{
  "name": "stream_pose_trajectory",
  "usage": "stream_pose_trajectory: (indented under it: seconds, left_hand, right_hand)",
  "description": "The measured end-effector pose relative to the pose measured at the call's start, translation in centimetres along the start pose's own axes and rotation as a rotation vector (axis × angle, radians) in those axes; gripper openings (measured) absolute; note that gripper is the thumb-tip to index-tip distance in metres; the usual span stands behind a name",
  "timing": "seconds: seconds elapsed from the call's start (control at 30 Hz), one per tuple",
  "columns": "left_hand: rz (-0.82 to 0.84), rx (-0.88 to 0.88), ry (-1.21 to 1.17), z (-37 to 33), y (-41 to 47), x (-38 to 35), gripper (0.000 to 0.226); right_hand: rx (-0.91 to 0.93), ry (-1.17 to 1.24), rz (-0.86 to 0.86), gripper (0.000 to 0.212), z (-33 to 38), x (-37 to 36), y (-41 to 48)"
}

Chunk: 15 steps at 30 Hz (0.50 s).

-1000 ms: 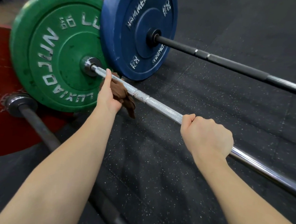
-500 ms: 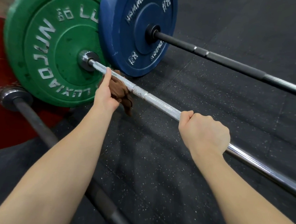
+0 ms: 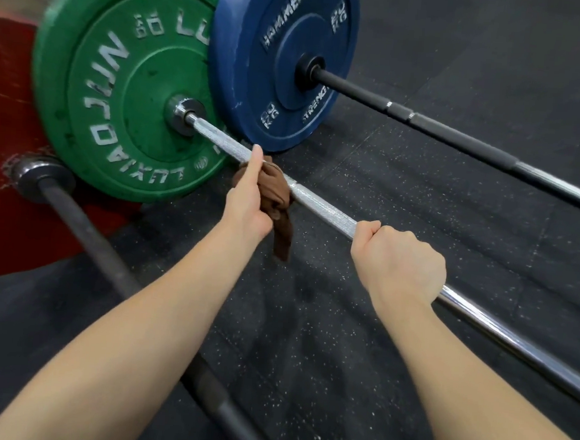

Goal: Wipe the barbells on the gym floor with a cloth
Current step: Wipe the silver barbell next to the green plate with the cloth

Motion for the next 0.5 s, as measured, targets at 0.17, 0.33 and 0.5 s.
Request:
stream_pose_trajectory:
  seconds: [0.17,0.33,0.5]
  left_hand:
    - [0.053,-0.043,-0.001,-0.8,0.3,0.7,0.065]
    - [0.02,-0.09,0.019,-1.6,-0.1,1.8,0.072]
    - [0.037,-0.106,-0.032,-1.6,-1.5,0.2,0.052]
  right_hand:
    - [0.031,0.008,0.004,0.056,-0.1,-0.1,0.0]
    - [0.161,0.125,0.132,0.049,-0.5,0.9,-0.5]
    - [0.333,-0.035,0.231,0.063,-7.5,1.2,-1.2]
Point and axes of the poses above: each hand's wrist, its own y-axis towards the middle knuckle, its own x-axis out of the back of the hand, z = x × y, the point moved 8 cm from there along y, towards the middle knuckle, and after that the axes turned 15 degrees about -x, right-handed, at the moved point
